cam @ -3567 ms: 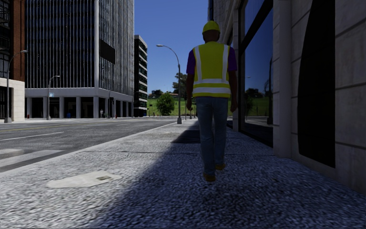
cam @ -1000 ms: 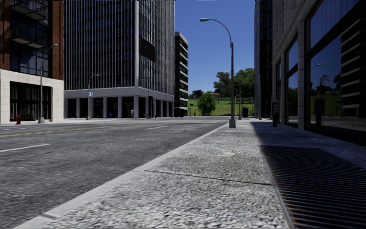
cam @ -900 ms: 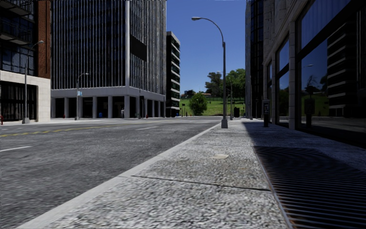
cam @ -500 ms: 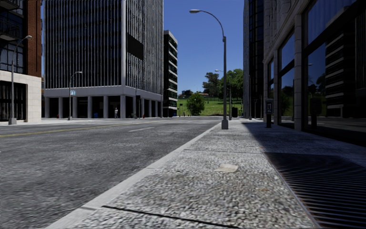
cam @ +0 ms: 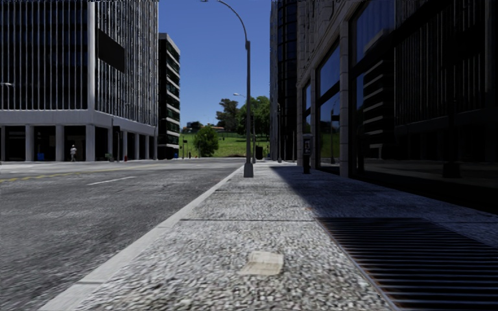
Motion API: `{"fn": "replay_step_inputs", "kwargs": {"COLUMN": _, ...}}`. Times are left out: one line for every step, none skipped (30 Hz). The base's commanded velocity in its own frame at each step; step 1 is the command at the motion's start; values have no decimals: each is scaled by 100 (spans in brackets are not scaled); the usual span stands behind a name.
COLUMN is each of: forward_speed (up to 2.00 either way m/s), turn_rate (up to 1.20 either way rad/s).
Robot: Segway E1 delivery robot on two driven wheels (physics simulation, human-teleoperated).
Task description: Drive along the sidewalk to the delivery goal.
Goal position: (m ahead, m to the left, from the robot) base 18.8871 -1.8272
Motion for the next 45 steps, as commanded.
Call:
{"fn": "replay_step_inputs", "kwargs": {"forward_speed": 193, "turn_rate": 0}}
{"fn": "replay_step_inputs", "kwargs": {"forward_speed": 193, "turn_rate": 0}}
{"fn": "replay_step_inputs", "kwargs": {"forward_speed": 193, "turn_rate": 0}}
{"fn": "replay_step_inputs", "kwargs": {"forward_speed": 193, "turn_rate": 0}}
{"fn": "replay_step_inputs", "kwargs": {"forward_speed": 193, "turn_rate": 0}}
{"fn": "replay_step_inputs", "kwargs": {"forward_speed": 193, "turn_rate": 0}}
{"fn": "replay_step_inputs", "kwargs": {"forward_speed": 193, "turn_rate": 0}}
{"fn": "replay_step_inputs", "kwargs": {"forward_speed": 193, "turn_rate": 0}}
{"fn": "replay_step_inputs", "kwargs": {"forward_speed": 193, "turn_rate": 0}}
{"fn": "replay_step_inputs", "kwargs": {"forward_speed": 193, "turn_rate": 0}}
{"fn": "replay_step_inputs", "kwargs": {"forward_speed": 193, "turn_rate": 0}}
{"fn": "replay_step_inputs", "kwargs": {"forward_speed": 193, "turn_rate": 0}}
{"fn": "replay_step_inputs", "kwargs": {"forward_speed": 193, "turn_rate": 0}}
{"fn": "replay_step_inputs", "kwargs": {"forward_speed": 193, "turn_rate": 0}}
{"fn": "replay_step_inputs", "kwargs": {"forward_speed": 193, "turn_rate": 0}}
{"fn": "replay_step_inputs", "kwargs": {"forward_speed": 193, "turn_rate": 0}}
{"fn": "replay_step_inputs", "kwargs": {"forward_speed": 193, "turn_rate": 0}}
{"fn": "replay_step_inputs", "kwargs": {"forward_speed": 193, "turn_rate": -32}}
{"fn": "replay_step_inputs", "kwargs": {"forward_speed": 193, "turn_rate": -76}}
{"fn": "replay_step_inputs", "kwargs": {"forward_speed": 193, "turn_rate": -96}}
{"fn": "replay_step_inputs", "kwargs": {"forward_speed": 193, "turn_rate": -96}}
{"fn": "replay_step_inputs", "kwargs": {"forward_speed": 193, "turn_rate": -120}}
{"fn": "replay_step_inputs", "kwargs": {"forward_speed": 193, "turn_rate": -120}}
{"fn": "replay_step_inputs", "kwargs": {"forward_speed": 193, "turn_rate": -120}}
{"fn": "replay_step_inputs", "kwargs": {"forward_speed": 193, "turn_rate": -114}}
{"fn": "replay_step_inputs", "kwargs": {"forward_speed": 193, "turn_rate": -114}}
{"fn": "replay_step_inputs", "kwargs": {"forward_speed": 193, "turn_rate": -72}}
{"fn": "replay_step_inputs", "kwargs": {"forward_speed": 193, "turn_rate": -61}}
{"fn": "replay_step_inputs", "kwargs": {"forward_speed": 193, "turn_rate": -39}}
{"fn": "replay_step_inputs", "kwargs": {"forward_speed": 193, "turn_rate": -3}}
{"fn": "replay_step_inputs", "kwargs": {"forward_speed": 193, "turn_rate": -1}}
{"fn": "replay_step_inputs", "kwargs": {"forward_speed": 193, "turn_rate": -1}}
{"fn": "replay_step_inputs", "kwargs": {"forward_speed": 193, "turn_rate": 0}}
{"fn": "replay_step_inputs", "kwargs": {"forward_speed": 193, "turn_rate": 0}}
{"fn": "replay_step_inputs", "kwargs": {"forward_speed": 193, "turn_rate": 0}}
{"fn": "replay_step_inputs", "kwargs": {"forward_speed": 193, "turn_rate": 0}}
{"fn": "replay_step_inputs", "kwargs": {"forward_speed": 193, "turn_rate": 0}}
{"fn": "replay_step_inputs", "kwargs": {"forward_speed": 193, "turn_rate": 0}}
{"fn": "replay_step_inputs", "kwargs": {"forward_speed": 193, "turn_rate": 0}}
{"fn": "replay_step_inputs", "kwargs": {"forward_speed": 193, "turn_rate": 0}}
{"fn": "replay_step_inputs", "kwargs": {"forward_speed": 193, "turn_rate": 0}}
{"fn": "replay_step_inputs", "kwargs": {"forward_speed": 193, "turn_rate": 0}}
{"fn": "replay_step_inputs", "kwargs": {"forward_speed": 193, "turn_rate": 0}}
{"fn": "replay_step_inputs", "kwargs": {"forward_speed": 193, "turn_rate": 0}}
{"fn": "replay_step_inputs", "kwargs": {"forward_speed": 193, "turn_rate": 0}}
